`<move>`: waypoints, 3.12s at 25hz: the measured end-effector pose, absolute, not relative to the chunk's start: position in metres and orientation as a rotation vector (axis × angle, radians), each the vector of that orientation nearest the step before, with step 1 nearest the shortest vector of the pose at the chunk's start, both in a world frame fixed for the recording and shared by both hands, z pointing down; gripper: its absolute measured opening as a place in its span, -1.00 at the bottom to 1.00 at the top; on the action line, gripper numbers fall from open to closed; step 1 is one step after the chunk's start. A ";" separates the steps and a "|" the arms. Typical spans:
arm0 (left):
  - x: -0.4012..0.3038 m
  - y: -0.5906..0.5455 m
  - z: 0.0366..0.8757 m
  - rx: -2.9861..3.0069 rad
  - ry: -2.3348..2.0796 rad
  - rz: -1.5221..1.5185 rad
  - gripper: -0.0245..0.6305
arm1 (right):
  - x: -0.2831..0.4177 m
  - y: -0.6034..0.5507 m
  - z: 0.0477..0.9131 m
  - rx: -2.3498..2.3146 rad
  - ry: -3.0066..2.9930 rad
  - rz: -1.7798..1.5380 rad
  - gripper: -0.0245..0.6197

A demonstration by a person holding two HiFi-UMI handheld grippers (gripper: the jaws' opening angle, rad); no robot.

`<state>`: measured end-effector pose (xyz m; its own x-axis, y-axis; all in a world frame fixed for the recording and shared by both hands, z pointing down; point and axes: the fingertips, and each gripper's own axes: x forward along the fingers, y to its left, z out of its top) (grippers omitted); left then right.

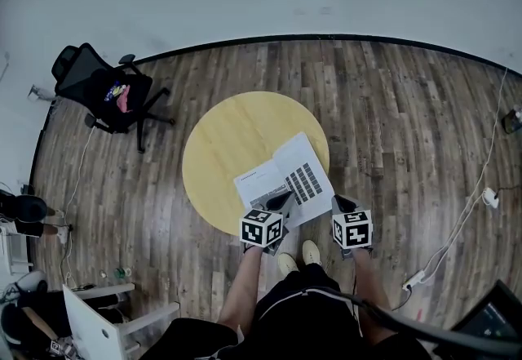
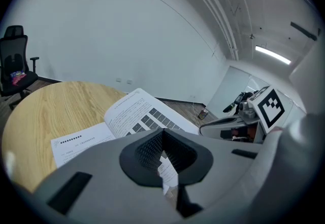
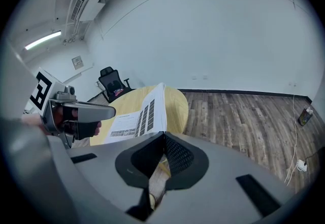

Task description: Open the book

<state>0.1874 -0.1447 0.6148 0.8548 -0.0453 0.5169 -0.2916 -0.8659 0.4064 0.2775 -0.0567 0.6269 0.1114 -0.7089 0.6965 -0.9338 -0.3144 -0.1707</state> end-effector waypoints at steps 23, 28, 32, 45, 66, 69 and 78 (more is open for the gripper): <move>0.187 -0.160 0.667 2.452 -0.263 0.819 -0.93 | 0.322 -0.055 0.690 2.052 -1.514 1.142 -0.90; 0.189 -0.162 0.677 2.435 -0.266 0.846 -0.93 | 0.326 -0.052 0.704 2.048 -1.509 1.177 -0.90; 0.190 -0.165 0.683 2.416 -0.270 0.863 -0.93 | 0.329 -0.053 0.712 2.043 -1.509 1.193 -0.90; 0.200 -0.165 0.705 2.381 -0.266 0.935 -0.93 | 0.338 -0.054 0.739 2.013 -1.516 1.263 -0.90; 0.197 -0.155 0.721 2.352 -0.242 1.004 -0.93 | 0.335 -0.059 0.761 1.977 -1.524 1.305 -0.90; 0.197 -0.154 0.722 2.348 -0.243 1.006 -0.93 | 0.336 -0.058 0.761 1.979 -1.522 1.312 -0.89; 0.197 -0.152 0.723 2.350 -0.234 0.996 -0.93 | 0.336 -0.058 0.760 1.974 -1.527 1.276 -0.88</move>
<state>0.1972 -0.1522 0.7233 0.7074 0.0588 0.7044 -0.3658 -0.8222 0.4360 0.3357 -0.0577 0.7602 0.0205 -0.5941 0.8041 -0.8968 -0.3664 -0.2478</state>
